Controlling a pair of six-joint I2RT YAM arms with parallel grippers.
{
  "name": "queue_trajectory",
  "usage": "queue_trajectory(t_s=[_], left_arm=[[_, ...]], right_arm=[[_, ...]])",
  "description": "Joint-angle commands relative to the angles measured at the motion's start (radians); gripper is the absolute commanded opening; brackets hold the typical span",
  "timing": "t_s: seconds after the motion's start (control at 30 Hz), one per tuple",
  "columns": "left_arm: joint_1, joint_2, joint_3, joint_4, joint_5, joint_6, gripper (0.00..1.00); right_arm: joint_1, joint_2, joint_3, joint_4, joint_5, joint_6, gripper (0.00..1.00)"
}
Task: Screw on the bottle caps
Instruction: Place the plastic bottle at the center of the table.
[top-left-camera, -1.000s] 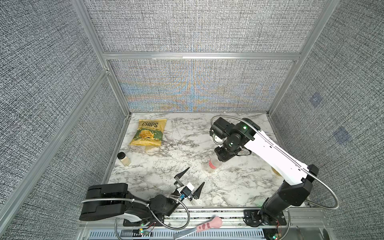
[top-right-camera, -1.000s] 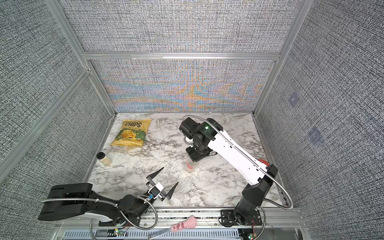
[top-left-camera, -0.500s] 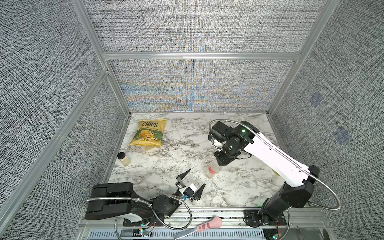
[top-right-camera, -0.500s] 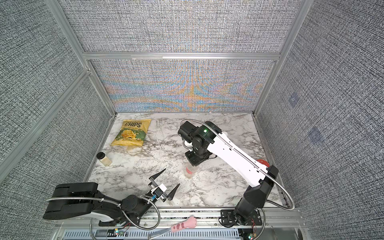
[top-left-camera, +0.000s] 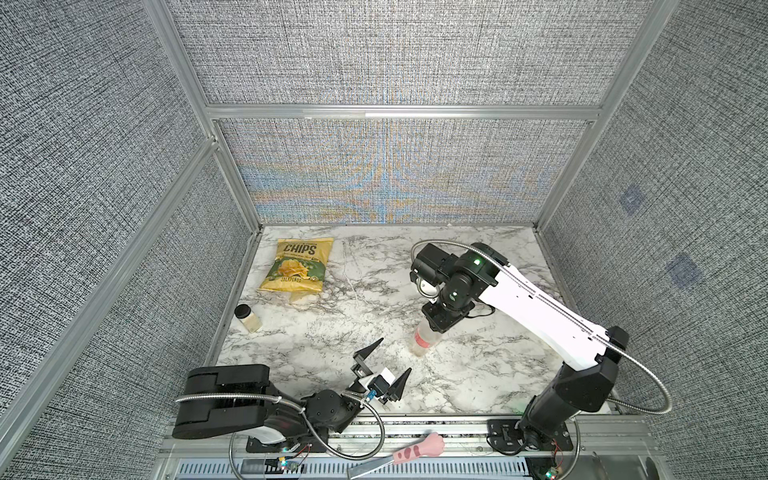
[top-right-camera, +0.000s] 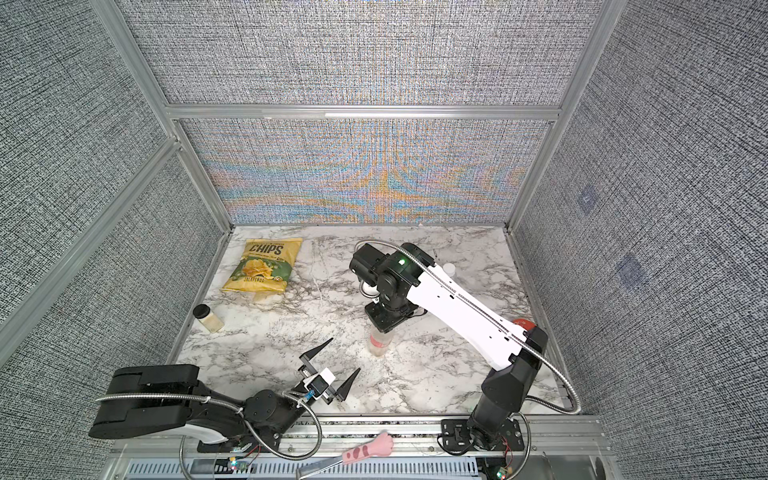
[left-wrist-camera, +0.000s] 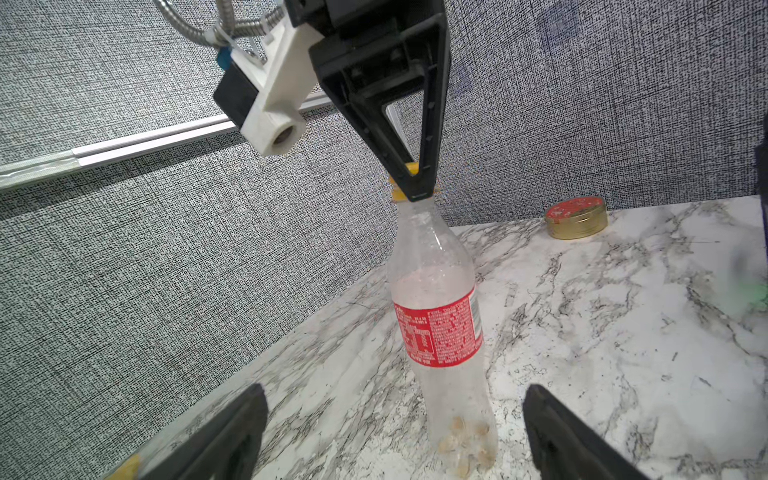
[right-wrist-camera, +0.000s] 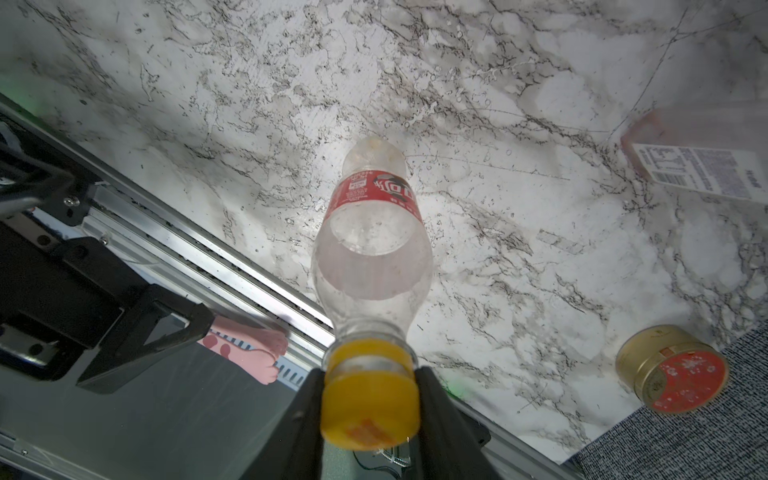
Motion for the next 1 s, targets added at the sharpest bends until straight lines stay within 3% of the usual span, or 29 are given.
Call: queue_trajectory(t_s=[0.0,0.97], left_arm=[[0.0,0.0,-0.01,0.048,0.004,0.001,0.97],[0.0,0.034,-0.006,0.049,0.001,0.007,0.97]], right_arm=[[0.004,0.006,0.0,-0.016,0.0,-0.004,0.4],[0.011,0.011,0.078,-0.016,0.052,-0.005,0.55]])
